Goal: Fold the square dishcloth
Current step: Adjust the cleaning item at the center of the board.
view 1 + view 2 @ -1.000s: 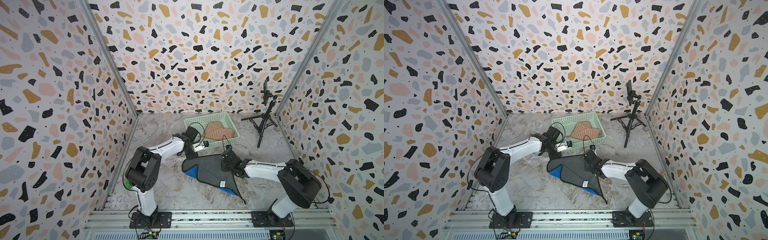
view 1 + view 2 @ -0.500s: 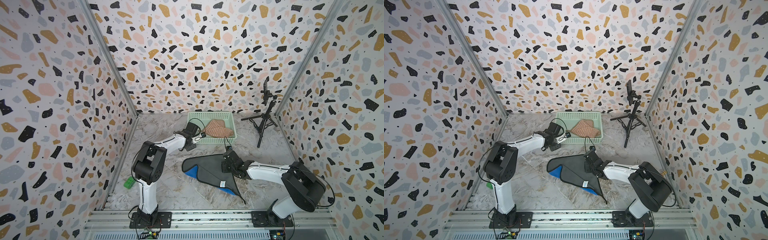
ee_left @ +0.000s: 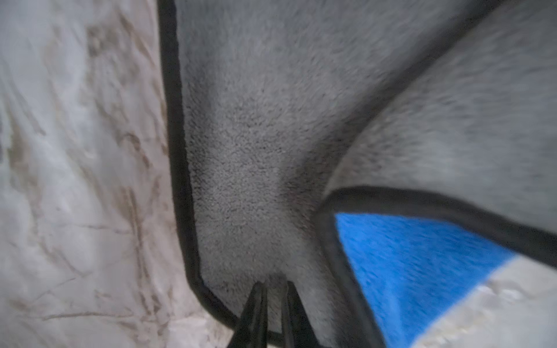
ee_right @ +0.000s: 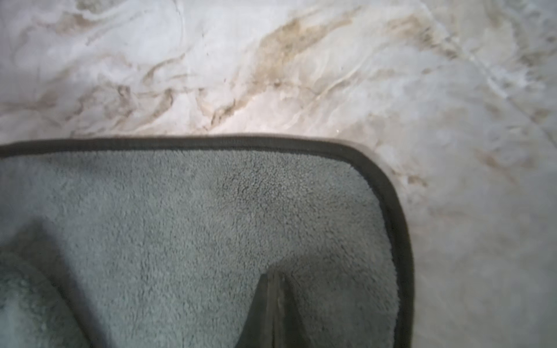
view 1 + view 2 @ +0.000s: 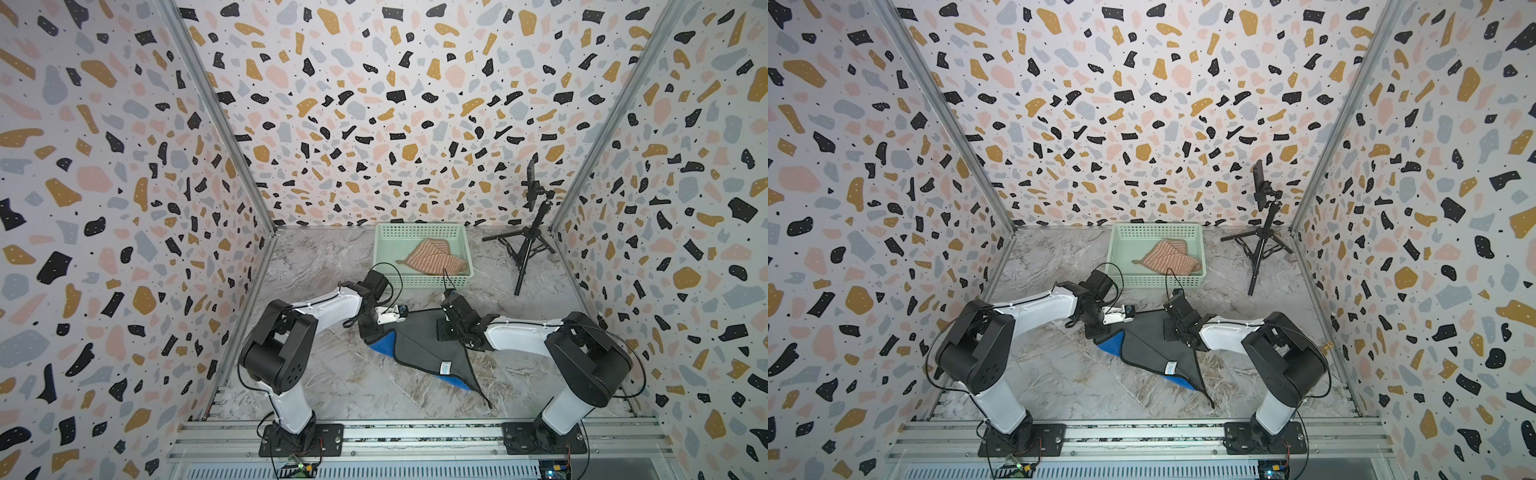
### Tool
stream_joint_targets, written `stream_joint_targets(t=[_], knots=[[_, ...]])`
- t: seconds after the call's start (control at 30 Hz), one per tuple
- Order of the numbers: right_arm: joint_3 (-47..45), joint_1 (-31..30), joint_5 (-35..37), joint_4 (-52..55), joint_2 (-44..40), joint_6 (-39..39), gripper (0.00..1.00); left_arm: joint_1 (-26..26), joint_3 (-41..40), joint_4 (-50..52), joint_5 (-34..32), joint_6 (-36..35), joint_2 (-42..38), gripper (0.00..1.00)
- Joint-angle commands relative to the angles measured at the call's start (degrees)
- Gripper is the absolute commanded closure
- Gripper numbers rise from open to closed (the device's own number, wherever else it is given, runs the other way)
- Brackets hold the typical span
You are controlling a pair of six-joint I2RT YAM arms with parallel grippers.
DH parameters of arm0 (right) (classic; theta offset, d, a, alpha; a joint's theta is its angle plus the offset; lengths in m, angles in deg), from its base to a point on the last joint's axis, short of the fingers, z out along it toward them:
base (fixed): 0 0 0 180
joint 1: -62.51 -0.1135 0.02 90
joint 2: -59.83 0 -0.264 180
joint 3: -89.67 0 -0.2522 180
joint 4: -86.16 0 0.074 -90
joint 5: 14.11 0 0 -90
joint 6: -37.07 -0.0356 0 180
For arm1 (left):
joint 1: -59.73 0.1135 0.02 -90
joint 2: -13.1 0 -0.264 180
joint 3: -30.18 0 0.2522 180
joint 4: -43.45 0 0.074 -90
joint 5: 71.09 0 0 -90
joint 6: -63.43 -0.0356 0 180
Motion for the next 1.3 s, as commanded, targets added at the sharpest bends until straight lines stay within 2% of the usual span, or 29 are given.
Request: stream_joint_targets(t=[0.0, 0.2, 0.3, 0.43, 0.5, 0.57, 0.67, 0.77, 0.87, 0.93, 1.0, 1.27], knots=[[0.91, 1.44, -0.05, -0.49, 0.93, -1.47, 0.96, 0.30, 1.50, -7.52, -6.56, 1.40, 2.61, 0.86], [1.11, 6.37, 0.61, -1.07, 3.44, -1.28, 0.95, 0.16, 3.51, -12.00, -9.72, 1.87, 4.64, 0.86], [0.08, 6.36, 0.76, -0.55, -0.31, 1.48, 0.86, 0.21, 4.09, -9.18, -7.59, 1.09, 1.56, 0.84], [-3.28, 4.51, 0.67, 3.07, -13.04, 2.45, 0.64, 0.29, 1.34, 2.47, 4.57, -8.49, -8.56, 0.76], [-5.05, 3.69, 0.98, 9.41, -19.82, 2.85, 0.54, 0.22, 1.33, 9.69, 8.94, -14.42, -12.04, 0.71], [-8.16, 3.19, 1.45, 14.91, -27.24, 2.52, 0.47, -0.11, 2.97, 16.97, 12.56, -18.86, -13.87, 0.64], [-11.66, 2.82, 1.63, 24.76, -38.00, 1.55, 0.41, -2.66, 4.06, 24.12, 15.22, -23.81, -15.06, 0.61], [-13.46, 2.27, 1.73, 36.01, -48.93, 0.43, 0.36, -7.77, 0.47, 22.44, 14.32, -26.74, -17.48, 0.60], [-15.16, 0.94, 0.29, 42.71, -55.69, -1.21, 0.32, -12.71, -3.98, 16.98, 13.58, -27.82, -19.48, 0.60], [-15.94, -0.82, -1.58, 42.06, -56.02, -2.91, 0.23, -14.61, -5.28, 13.00, 13.68, -27.64, -19.21, 0.60], [-16.11, -1.46, -2.96, 41.36, -53.21, -3.78, 0.21, -15.90, -4.57, 10.95, 12.77, -27.48, -17.55, 0.60], [-18.24, -2.33, -7.88, 34.74, -47.18, -2.48, 0.25, -17.34, -3.67, 2.19, 5.78, -29.34, -11.40, 0.61]])
